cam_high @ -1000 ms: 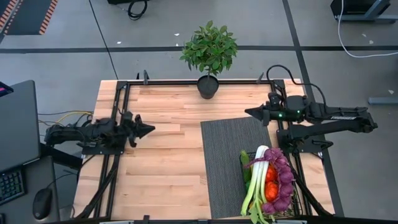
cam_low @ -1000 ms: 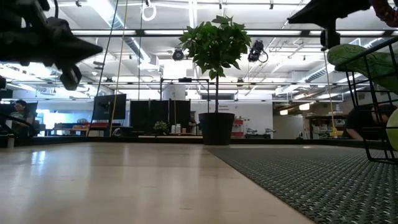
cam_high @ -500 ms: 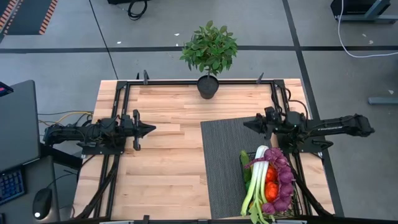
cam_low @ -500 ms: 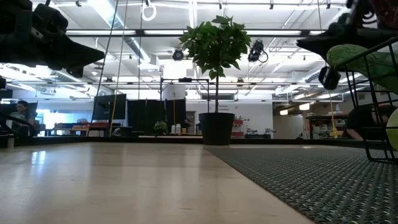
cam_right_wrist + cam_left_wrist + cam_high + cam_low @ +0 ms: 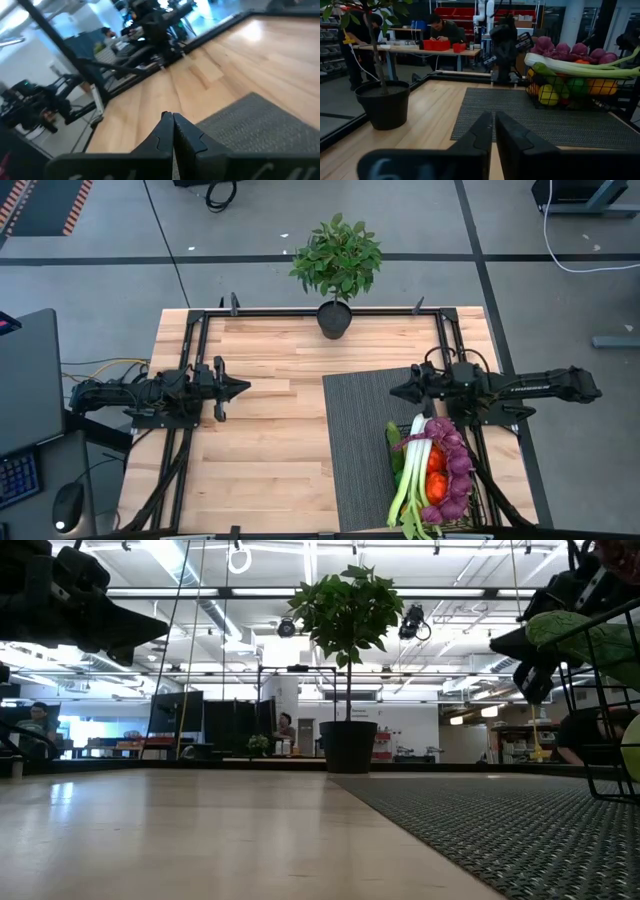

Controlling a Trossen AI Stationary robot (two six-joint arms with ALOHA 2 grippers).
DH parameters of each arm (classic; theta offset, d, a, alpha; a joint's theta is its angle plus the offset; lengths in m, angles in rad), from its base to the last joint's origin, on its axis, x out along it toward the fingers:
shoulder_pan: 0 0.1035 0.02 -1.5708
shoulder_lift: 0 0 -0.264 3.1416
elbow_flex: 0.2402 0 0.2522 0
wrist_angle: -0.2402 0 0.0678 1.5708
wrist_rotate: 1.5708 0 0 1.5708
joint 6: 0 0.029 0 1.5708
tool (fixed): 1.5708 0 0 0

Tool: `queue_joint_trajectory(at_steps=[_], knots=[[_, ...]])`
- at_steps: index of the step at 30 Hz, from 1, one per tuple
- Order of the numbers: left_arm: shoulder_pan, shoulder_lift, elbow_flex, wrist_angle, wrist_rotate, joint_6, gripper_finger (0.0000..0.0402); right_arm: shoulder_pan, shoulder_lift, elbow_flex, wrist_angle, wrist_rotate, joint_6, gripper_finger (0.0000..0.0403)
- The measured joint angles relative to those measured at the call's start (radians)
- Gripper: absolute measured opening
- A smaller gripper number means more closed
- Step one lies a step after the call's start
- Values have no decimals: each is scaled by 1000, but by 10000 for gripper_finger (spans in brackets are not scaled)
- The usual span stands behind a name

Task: Build produce basket
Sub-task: Return to home position

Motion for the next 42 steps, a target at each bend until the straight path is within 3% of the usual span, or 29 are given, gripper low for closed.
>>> queue_joint_trajectory(at_steps=[7, 17, 42], knots=[[0, 0, 0, 1, 0, 0, 27, -1, 0, 0, 20, -34, -125, 8], [0, 0, 0, 2, 0, 0, 32, -1, 0, 0, 23, 26, -113, 8], [0, 0, -1, 2, 0, 0, 23, -1, 0, 0, 24, 26, -109, 12]])
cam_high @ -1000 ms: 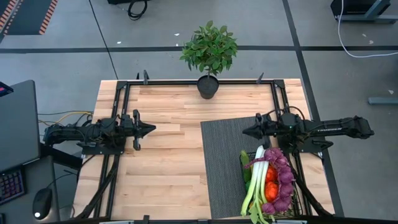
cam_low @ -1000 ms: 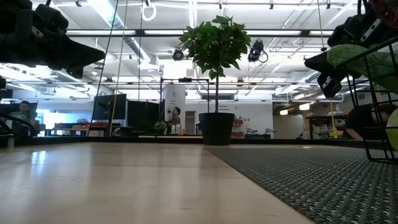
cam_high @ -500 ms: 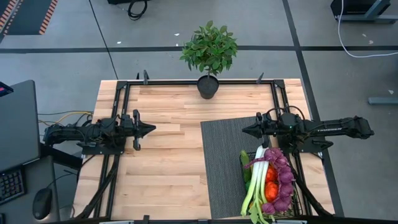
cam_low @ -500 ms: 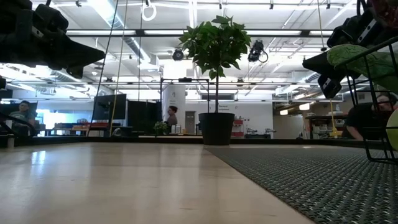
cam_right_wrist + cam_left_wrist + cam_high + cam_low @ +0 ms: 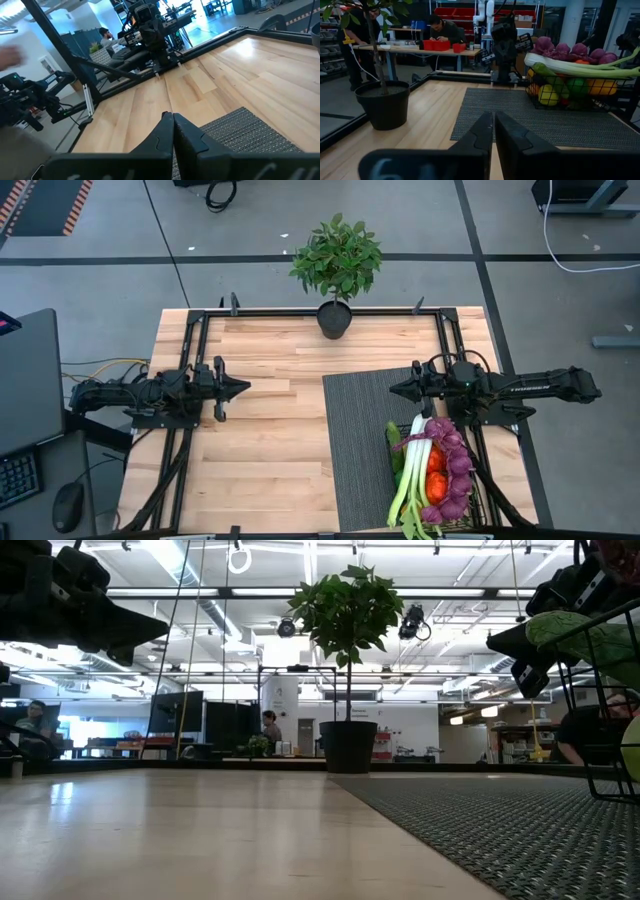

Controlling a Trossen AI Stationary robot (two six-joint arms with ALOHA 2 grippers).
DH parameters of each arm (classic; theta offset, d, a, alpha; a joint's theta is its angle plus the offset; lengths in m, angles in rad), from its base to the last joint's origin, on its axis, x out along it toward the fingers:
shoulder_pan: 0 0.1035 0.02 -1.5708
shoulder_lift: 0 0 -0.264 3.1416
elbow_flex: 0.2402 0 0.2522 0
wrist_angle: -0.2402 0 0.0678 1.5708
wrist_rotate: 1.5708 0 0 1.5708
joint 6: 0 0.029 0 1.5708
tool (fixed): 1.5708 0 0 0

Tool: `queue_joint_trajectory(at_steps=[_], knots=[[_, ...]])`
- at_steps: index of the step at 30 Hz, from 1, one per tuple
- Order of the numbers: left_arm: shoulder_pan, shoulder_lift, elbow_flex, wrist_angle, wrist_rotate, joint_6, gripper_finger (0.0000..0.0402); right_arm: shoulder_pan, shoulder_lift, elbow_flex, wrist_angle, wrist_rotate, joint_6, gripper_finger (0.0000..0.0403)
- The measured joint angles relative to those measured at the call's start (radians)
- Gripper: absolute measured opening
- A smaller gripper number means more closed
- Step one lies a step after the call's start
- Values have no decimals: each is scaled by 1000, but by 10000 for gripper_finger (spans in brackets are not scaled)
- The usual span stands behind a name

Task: Build produce basket
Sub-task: Return to home position

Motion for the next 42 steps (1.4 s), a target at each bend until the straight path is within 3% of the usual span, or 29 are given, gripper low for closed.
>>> queue_joint_trajectory(at_steps=[31, 42], knots=[[0, 0, 0, 0, 0, 0, 36, 0, 0, 0, 0, 0, 0, 16], [0, 0, 0, 0, 0, 0, 23, 0, 0, 0, 0, 0, 0, 16]])
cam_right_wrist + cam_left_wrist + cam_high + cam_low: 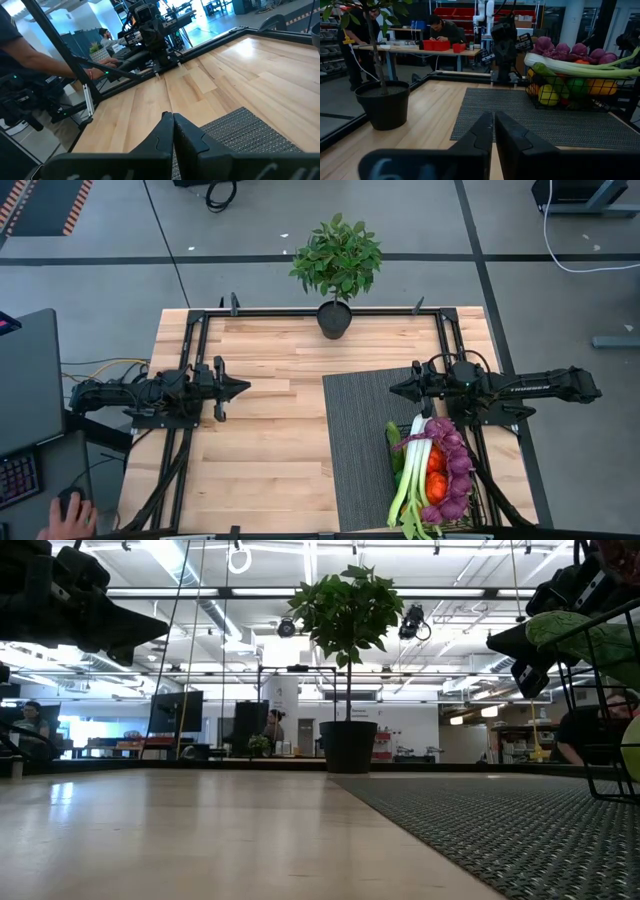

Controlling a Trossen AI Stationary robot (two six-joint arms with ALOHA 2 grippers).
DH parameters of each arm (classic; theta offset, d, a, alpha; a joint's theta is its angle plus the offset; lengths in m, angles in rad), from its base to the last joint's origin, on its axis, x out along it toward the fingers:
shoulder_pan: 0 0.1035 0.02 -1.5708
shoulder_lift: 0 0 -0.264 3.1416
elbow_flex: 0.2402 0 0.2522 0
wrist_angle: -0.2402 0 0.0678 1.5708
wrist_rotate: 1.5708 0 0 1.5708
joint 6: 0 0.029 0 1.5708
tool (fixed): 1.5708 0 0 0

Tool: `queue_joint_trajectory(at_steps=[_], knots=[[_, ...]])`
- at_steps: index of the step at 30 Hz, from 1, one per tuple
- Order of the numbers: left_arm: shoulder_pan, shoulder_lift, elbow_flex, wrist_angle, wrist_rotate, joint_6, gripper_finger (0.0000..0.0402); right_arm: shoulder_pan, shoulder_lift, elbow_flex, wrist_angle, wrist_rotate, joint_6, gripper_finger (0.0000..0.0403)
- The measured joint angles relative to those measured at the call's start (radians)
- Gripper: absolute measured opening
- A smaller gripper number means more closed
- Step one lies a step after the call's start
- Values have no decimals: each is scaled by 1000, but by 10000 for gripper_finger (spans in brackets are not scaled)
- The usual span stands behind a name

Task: Build produce basket
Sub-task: Return to home position

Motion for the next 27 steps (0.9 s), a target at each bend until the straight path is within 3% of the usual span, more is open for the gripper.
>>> queue_joint_trajectory(at_steps=[27], knots=[[0, 0, 0, 0, 0, 0, 35, 0, 0, 0, 0, 0, 0, 16]])
